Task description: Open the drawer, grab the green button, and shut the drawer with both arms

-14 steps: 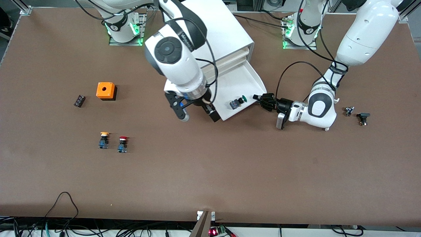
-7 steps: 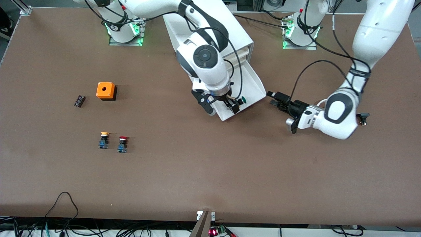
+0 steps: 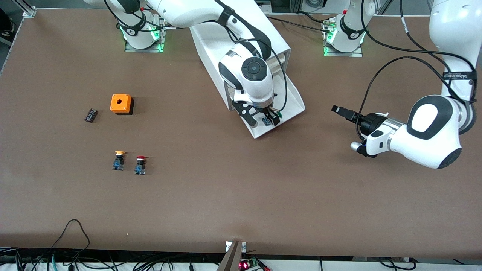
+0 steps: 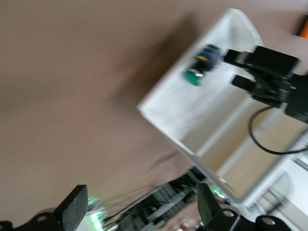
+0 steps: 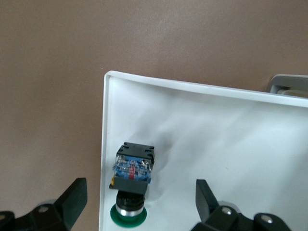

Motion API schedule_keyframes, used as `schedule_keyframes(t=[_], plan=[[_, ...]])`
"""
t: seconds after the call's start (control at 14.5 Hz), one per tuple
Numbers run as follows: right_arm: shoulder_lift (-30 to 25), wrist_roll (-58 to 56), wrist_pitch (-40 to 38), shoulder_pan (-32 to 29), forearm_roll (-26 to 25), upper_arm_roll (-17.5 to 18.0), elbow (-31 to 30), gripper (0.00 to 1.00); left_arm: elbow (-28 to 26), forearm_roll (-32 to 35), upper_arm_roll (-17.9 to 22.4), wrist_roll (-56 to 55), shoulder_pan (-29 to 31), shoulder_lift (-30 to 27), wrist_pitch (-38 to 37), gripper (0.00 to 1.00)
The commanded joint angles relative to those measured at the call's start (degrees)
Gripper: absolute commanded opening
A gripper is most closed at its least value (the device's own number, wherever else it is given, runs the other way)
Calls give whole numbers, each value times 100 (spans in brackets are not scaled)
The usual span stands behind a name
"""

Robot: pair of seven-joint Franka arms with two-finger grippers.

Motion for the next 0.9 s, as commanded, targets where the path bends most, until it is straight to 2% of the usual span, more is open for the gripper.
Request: schedule_keyframes(t=[0.0,0.21,0.34,0.55,0.83], plan=[[91,230,222,77,-165,-43,-106,100,350,954,-45,-571,-230,-219,-98,100],[196,239,292,85,-165,-43,-106,96,790,1754,-45,-546,-458,-229,-132,100],[223,230,327,85,-174,-43,-106,84,817,2089,-45,-528,-617,-211,-133,100],[241,222,353,85,-182,-43,-106,53,870,2213,-1,-519,-688,-115,156,100],[232,195,397,77,-174,-43,-71,7,791,2030,-1,-598,-635,-1,464,100]])
